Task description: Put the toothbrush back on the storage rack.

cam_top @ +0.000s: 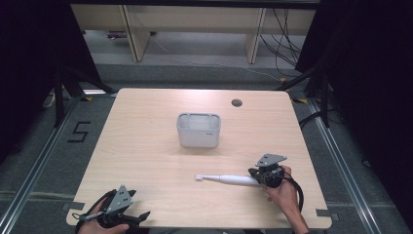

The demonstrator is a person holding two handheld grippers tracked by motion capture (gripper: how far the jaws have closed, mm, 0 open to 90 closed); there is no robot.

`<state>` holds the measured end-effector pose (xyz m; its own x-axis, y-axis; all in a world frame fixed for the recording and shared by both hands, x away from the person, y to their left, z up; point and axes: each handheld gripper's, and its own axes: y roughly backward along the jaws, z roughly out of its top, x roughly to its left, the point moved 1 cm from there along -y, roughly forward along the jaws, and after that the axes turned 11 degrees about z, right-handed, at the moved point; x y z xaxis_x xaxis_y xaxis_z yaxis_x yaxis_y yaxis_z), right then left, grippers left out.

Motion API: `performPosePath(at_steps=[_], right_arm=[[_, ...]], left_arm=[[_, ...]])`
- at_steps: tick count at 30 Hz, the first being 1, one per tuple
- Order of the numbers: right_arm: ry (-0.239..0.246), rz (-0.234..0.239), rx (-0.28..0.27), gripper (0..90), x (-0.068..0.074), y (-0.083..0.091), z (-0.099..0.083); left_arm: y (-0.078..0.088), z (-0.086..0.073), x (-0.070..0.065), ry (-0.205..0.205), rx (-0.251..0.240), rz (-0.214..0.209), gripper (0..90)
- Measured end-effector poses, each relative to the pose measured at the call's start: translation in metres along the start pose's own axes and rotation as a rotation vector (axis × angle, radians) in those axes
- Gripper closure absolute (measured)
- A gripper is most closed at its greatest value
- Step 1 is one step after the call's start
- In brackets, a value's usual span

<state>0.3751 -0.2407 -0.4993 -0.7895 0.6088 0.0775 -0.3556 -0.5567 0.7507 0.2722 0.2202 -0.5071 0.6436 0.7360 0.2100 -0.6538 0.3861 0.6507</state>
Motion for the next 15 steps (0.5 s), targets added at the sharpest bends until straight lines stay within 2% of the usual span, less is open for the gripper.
performPosePath(at_steps=[3,4,6,7,8,9,12,13,14,15], right_arm=[[0.004,0.005,0.005,90.0,0.006,0.002,-0.002],[0.01,0.001,0.002,90.0,0.006,0.002,-0.003],[0.026,-0.006,-0.02,90.0,0.007,0.002,-0.003],[0.038,0.005,0.006,90.0,0.008,0.005,-0.003],[0.007,0.003,-0.012,90.0,0.012,0.004,-0.005],[0.011,0.011,0.006,90.0,0.012,0.006,-0.005],[0.008,0.014,0.006,90.0,0.016,0.007,-0.007],[0.028,0.025,0.005,90.0,0.016,0.007,-0.007],[0.028,0.025,0.005,90.0,0.016,0.007,-0.007],[0.014,0.014,0.008,90.0,0.018,0.009,-0.008]], left_arm=[[0.0,0.0,0.0,0.005,0.002,0.007,15.5],[0.0,0.0,0.001,-0.01,-0.002,-0.001,15.5],[0.0,0.0,0.0,-0.002,-0.001,-0.001,15.5],[0.0,0.0,0.0,0.003,-0.001,0.002,15.5],[0.0,0.0,0.001,0.0,-0.001,0.003,15.5],[0.0,0.0,0.001,0.0,-0.001,0.003,15.5],[0.001,0.0,0.0,0.008,0.0,0.006,15.5],[0.001,0.0,0.0,0.014,0.001,0.008,15.5],[0.001,0.0,0.0,0.014,0.001,0.008,15.5],[0.001,0.0,0.001,-0.002,-0.002,0.007,15.5]])
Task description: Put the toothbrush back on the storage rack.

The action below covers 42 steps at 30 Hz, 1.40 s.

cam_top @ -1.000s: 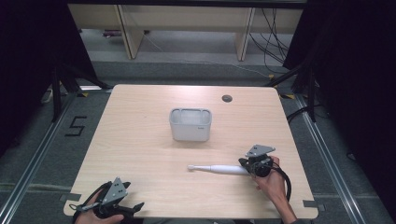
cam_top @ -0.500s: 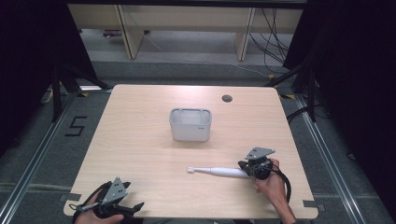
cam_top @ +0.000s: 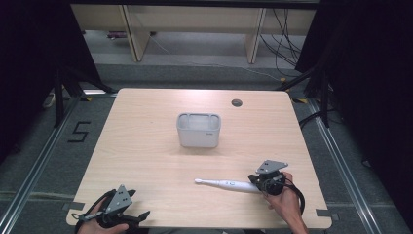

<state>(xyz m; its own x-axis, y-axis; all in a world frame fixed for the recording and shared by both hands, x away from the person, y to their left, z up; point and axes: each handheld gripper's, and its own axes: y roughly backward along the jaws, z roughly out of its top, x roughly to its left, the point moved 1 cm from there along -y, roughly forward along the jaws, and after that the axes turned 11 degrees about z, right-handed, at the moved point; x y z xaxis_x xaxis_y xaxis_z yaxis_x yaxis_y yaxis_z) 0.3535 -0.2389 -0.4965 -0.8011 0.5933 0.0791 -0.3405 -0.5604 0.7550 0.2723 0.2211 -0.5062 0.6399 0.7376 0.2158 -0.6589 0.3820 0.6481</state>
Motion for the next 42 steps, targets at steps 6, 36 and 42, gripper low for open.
performPosePath(at_steps=[6,36,42], right_arm=[[0.008,0.004,0.013,90.0,0.011,0.002,-0.002],[0.04,0.004,0.036,89.2,0.053,0.013,-0.019],[0.04,0.006,0.054,87.1,0.056,0.016,-0.019]], left_arm=[[0.0,0.0,-0.001,0.002,-0.001,0.0,15.5],[0.0,0.0,-0.001,0.0,0.002,0.0,15.5],[0.0,0.0,-0.001,-0.002,0.004,-0.002,15.5]])
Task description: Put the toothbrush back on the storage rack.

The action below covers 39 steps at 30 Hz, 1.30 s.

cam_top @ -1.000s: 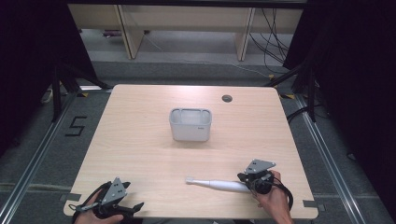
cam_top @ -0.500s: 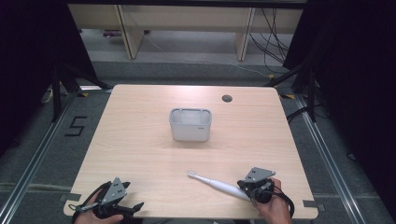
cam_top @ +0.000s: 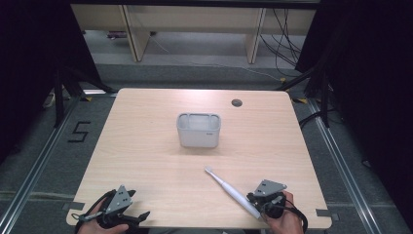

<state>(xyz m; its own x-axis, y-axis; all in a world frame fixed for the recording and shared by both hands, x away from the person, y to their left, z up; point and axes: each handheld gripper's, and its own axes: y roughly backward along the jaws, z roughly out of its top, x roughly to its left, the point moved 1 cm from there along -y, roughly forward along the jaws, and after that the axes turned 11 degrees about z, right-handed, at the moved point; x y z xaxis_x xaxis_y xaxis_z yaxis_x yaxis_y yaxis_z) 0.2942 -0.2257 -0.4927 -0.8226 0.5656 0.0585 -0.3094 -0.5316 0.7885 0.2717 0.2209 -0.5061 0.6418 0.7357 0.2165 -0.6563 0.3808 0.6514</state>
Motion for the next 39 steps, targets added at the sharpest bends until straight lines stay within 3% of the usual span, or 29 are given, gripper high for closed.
performPosePath(at_steps=[4,13,17,22,24,26,27,28,32,36,37,38,39], right_arm=[[0.004,-0.003,-0.024,86.8,0.001,-0.001,0.0],[-0.007,0.001,-0.016,86.4,0.007,-0.001,-0.001],[-0.006,0.011,-0.021,84.0,0.009,-0.001,-0.001],[-0.054,-0.009,-0.021,70.5,0.004,0.005,0.004],[-0.082,0.013,-0.024,62.9,0.002,0.007,0.01],[-0.092,0.049,0.0,60.2,0.001,0.008,0.019],[-0.091,0.057,0.003,57.2,0.001,0.007,0.023],[-0.104,0.07,0.023,54.8,0.001,0.007,0.028],[-0.082,0.089,0.077,51.5,-0.001,0.003,0.045],[-0.09,0.112,0.118,48.8,-0.003,-0.003,0.054],[-0.068,0.121,0.125,47.7,-0.005,-0.006,0.056],[-0.094,0.125,0.134,47.6,-0.004,-0.008,0.057],[-0.083,0.121,0.135,47.6,-0.005,-0.01,0.057]], left_arm=[[0.0,0.0,0.0,0.005,-0.002,0.003,15.5],[0.0,0.0,0.0,0.015,0.0,0.003,15.5],[0.0,0.0,0.001,-0.004,0.0,0.0,15.5],[-0.001,0.0,0.001,-0.002,-0.003,-0.001,15.5],[-0.001,-0.001,0.0,0.015,0.004,0.003,15.5],[-0.001,0.0,0.0,0.001,0.003,-0.002,15.5],[-0.002,0.0,-0.001,0.019,-0.008,-0.007,15.5],[-0.001,0.0,0.001,-0.002,0.008,0.002,15.5],[-0.001,-0.001,0.001,0.007,-0.002,0.001,15.5],[-0.001,-0.001,0.001,0.002,-0.003,0.001,15.5],[-0.001,-0.001,0.0,0.006,-0.002,0.0,15.5],[-0.001,-0.001,0.0,0.014,0.0,-0.001,15.5],[-0.001,0.0,0.001,0.006,0.001,0.003,15.5]])
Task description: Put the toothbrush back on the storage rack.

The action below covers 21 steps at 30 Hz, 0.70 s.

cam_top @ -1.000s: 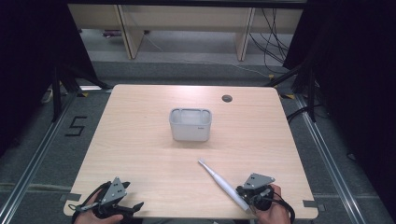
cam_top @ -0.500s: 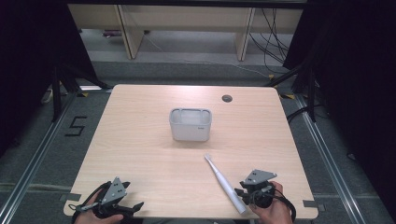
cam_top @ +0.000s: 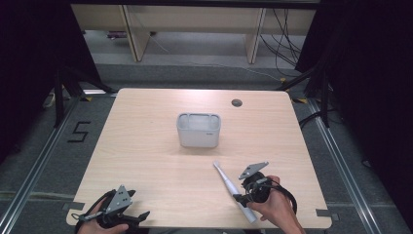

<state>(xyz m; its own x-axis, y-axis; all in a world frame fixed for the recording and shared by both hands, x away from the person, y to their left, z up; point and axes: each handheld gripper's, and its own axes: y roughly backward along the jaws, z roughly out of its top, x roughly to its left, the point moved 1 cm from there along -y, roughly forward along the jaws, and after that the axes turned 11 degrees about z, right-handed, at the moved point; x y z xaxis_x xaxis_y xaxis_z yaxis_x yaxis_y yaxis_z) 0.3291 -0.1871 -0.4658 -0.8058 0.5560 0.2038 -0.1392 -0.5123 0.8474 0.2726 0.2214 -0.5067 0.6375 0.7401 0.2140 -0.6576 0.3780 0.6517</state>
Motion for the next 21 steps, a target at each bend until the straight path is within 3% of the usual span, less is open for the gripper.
performPosePath(at_steps=[10,11,14,15,18,21], right_arm=[[-0.02,0.012,0.081,45.9,-0.001,-0.007,0.012],[0.01,0.013,0.079,45.9,-0.002,-0.009,0.013],[-0.006,0.018,0.105,45.5,-0.002,-0.012,0.014],[0.02,0.013,0.111,45.5,-0.003,-0.013,0.015],[0.009,0.014,0.139,45.8,-0.003,-0.016,0.017],[0.032,0.018,0.157,46.6,-0.003,-0.02,0.018]], left_arm=[[0.0,0.0,0.001,-0.003,-0.005,-0.002,15.5],[0.0,0.0,0.001,-0.009,-0.003,-0.002,15.5],[0.0,0.0,-0.001,0.007,0.001,-0.002,15.5],[0.0,0.0,0.0,0.0,-0.001,-0.002,15.5],[0.0,0.0,0.001,-0.008,-0.004,-0.004,15.5],[0.0,0.0,0.001,-0.005,-0.004,-0.005,15.5]])
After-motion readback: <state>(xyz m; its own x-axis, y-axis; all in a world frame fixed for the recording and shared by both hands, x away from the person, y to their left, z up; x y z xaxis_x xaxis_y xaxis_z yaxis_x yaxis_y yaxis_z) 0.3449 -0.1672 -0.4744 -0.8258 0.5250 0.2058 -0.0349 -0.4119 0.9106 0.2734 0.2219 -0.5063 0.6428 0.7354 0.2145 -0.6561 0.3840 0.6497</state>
